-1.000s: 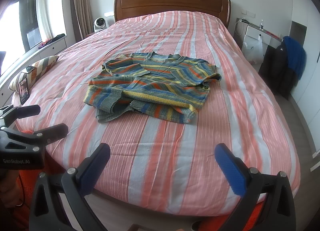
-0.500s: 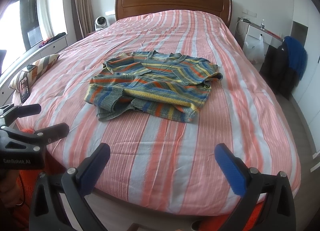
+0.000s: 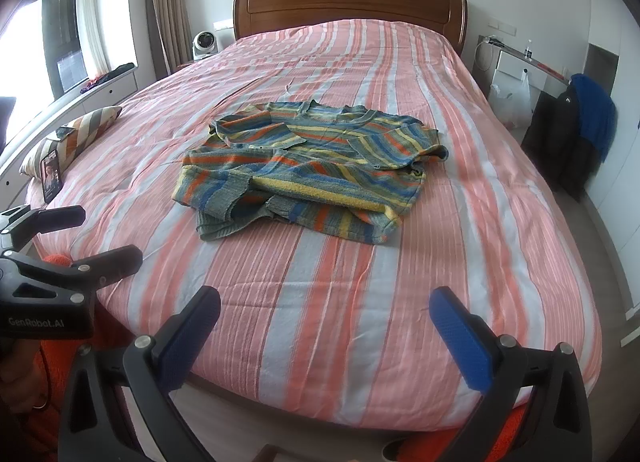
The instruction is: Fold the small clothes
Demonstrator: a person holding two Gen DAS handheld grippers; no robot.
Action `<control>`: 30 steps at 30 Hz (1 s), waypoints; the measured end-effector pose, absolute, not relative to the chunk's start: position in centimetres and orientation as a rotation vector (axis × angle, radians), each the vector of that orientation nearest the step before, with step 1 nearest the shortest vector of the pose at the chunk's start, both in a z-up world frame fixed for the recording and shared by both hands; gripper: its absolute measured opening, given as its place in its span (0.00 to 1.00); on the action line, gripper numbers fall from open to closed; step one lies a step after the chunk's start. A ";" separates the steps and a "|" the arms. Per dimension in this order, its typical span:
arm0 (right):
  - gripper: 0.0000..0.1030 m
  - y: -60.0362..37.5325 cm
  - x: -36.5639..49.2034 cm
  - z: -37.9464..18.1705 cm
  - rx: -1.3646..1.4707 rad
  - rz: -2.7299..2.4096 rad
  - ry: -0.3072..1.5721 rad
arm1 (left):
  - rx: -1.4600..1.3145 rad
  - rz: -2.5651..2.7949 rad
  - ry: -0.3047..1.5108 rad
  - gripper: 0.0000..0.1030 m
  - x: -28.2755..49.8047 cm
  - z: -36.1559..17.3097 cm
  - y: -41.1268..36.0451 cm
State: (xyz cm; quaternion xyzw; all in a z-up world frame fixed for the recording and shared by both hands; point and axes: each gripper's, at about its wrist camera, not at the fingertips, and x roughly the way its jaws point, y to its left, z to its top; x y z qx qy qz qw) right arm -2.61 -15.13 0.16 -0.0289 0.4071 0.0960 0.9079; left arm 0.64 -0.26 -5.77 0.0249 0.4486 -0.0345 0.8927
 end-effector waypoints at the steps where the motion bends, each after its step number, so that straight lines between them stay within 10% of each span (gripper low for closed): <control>1: 1.00 -15.1 -2.6 0.2 -0.060 0.197 0.842 | 0.040 -0.082 0.935 1.00 0.7 -5.8 0.0; 18: 0.96 -22.8 7.5 -5.8 0.080 0.279 0.985 | -0.089 -0.154 1.099 0.96 11.0 -12.5 2.2; 20: 0.81 -22.6 10.2 -7.6 0.156 0.370 1.000 | -0.108 -0.113 1.076 0.67 13.1 -13.5 2.2; 22: 0.56 -22.6 12.2 -9.4 0.240 0.398 1.014 | -0.184 -0.090 1.076 0.12 14.3 -14.0 3.5; 25: 0.06 -24.0 12.8 -9.7 0.421 0.421 1.024 | -0.330 -0.162 1.039 0.12 12.3 -11.8 7.1; 30: 0.05 -26.5 9.0 -4.0 0.488 0.632 1.085 | -0.332 -0.265 1.072 0.04 5.7 -8.9 10.8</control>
